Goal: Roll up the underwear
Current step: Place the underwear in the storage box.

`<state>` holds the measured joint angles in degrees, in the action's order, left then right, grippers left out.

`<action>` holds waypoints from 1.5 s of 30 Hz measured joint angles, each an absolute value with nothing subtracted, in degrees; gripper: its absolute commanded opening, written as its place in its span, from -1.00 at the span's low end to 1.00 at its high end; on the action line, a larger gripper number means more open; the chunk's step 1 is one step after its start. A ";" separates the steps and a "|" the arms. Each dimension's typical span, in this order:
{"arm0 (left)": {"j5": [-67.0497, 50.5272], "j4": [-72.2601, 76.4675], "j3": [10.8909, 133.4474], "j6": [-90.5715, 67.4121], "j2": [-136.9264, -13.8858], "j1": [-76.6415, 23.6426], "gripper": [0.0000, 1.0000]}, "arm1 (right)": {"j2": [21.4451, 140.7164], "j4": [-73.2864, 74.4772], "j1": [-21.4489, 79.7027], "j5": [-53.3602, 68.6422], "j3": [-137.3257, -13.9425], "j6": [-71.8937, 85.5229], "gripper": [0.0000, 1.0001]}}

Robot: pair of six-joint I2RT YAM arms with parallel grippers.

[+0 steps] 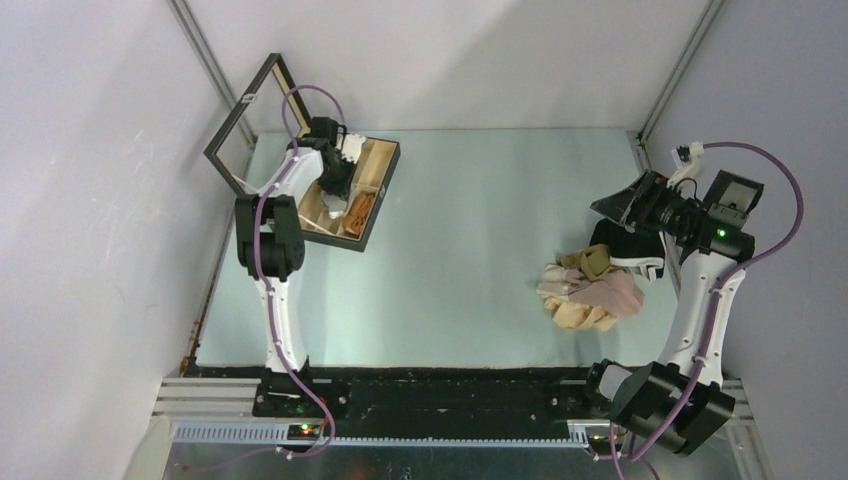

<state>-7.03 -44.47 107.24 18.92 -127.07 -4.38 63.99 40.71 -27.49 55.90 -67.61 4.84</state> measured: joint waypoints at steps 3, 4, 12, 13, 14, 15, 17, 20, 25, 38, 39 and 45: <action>-6.31 -44.62 107.26 19.25 -127.09 -4.36 -0.38 | 64.51 40.73 -27.49 55.90 -67.64 4.80 0.35; -6.20 -44.69 107.26 19.49 -127.09 -4.36 -0.34 | 64.64 40.73 -27.49 55.88 -67.64 4.67 0.35; -6.66 -37.82 98.04 20.08 -121.75 -4.34 -0.14 | 65.06 41.08 -27.49 55.75 -67.99 4.14 0.35; -6.66 -36.73 96.20 20.05 -120.53 -4.29 -0.14 | 65.14 41.10 -27.49 55.75 -67.99 4.14 0.35; -6.66 -36.07 94.87 20.03 -119.46 -4.23 -0.13 | 65.23 41.10 -27.49 55.75 -68.01 4.14 0.34; -6.66 -35.64 93.89 20.01 -118.67 -4.19 -0.13 | 65.39 41.08 -27.49 55.75 -68.03 4.14 0.35; -6.68 -35.38 92.47 20.01 -117.05 -4.05 -0.11 | 65.73 41.04 -27.49 55.75 -68.05 4.16 0.35; -6.66 -36.10 91.98 19.99 -115.37 -3.99 0.01 | 66.15 41.01 -27.49 55.75 -68.05 4.21 0.35; -6.44 -37.91 91.61 20.01 -112.33 -3.90 0.06 | 66.22 40.64 -27.49 55.83 -68.05 4.34 0.35; -4.45 -46.15 93.19 20.49 -112.75 -3.88 -0.18 | 66.15 39.94 -27.49 55.92 -67.90 4.49 0.35; -4.43 -46.48 93.21 20.58 -112.92 -3.88 -0.25 | 66.13 39.90 -27.49 55.94 -67.75 4.51 0.34; -5.06 -48.77 96.27 22.15 -117.93 -3.88 -0.27 | 66.11 39.18 -27.49 55.94 -67.29 4.93 0.34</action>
